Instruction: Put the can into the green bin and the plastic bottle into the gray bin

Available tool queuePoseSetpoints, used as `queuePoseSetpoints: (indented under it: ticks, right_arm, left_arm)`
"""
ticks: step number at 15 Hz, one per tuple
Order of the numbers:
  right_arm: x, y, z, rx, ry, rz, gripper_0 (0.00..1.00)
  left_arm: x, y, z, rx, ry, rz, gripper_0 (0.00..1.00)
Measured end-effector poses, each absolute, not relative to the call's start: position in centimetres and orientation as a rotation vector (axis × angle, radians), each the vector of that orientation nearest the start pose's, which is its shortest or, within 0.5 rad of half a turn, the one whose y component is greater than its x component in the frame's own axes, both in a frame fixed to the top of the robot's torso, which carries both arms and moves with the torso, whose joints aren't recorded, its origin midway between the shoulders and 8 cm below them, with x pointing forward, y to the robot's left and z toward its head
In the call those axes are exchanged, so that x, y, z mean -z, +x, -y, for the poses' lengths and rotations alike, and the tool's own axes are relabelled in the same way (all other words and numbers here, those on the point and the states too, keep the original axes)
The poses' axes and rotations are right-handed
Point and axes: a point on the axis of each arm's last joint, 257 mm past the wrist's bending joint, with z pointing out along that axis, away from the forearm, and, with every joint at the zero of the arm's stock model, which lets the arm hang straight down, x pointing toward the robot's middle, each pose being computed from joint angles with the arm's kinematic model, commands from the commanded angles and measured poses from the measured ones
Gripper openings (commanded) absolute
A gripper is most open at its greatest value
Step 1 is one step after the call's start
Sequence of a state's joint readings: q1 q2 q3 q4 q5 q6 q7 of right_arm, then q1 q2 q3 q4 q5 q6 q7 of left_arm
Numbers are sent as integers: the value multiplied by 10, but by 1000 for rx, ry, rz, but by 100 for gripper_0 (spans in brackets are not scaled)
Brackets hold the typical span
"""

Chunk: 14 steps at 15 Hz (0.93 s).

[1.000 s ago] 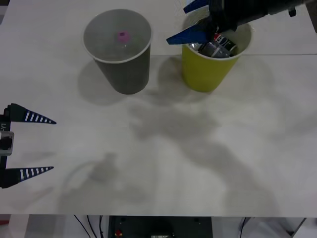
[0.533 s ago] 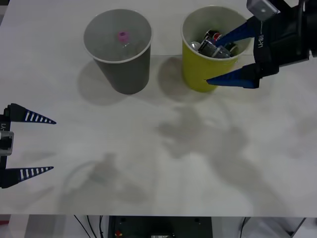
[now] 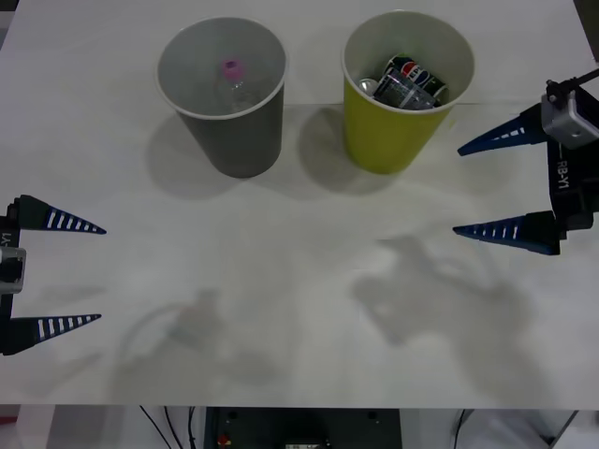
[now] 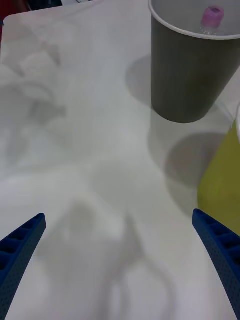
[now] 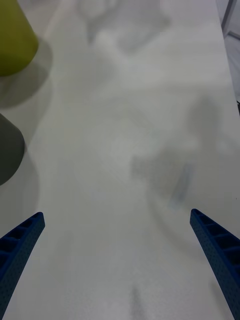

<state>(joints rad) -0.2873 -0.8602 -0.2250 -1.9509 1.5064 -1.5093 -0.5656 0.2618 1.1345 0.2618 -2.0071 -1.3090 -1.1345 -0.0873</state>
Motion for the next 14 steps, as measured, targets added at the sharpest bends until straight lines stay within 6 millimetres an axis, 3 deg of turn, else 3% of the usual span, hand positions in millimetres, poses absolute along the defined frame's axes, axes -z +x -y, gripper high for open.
queuePoseSetpoints:
  ticks: [7,10,14]
  right_arm:
    - [135,341,241,-330,-1610,-1616,100]
    - [145,334,244,-335,-1606,-1621,100]
    - [148,340,254,-279,-1617,-1631,100]
  left_arm:
    - [167,341,-286,118,1762,-1444,100]
    - [167,341,-286,118,1762,-1444,100]
    - [167,341,-286,118,1762,-1444,100]
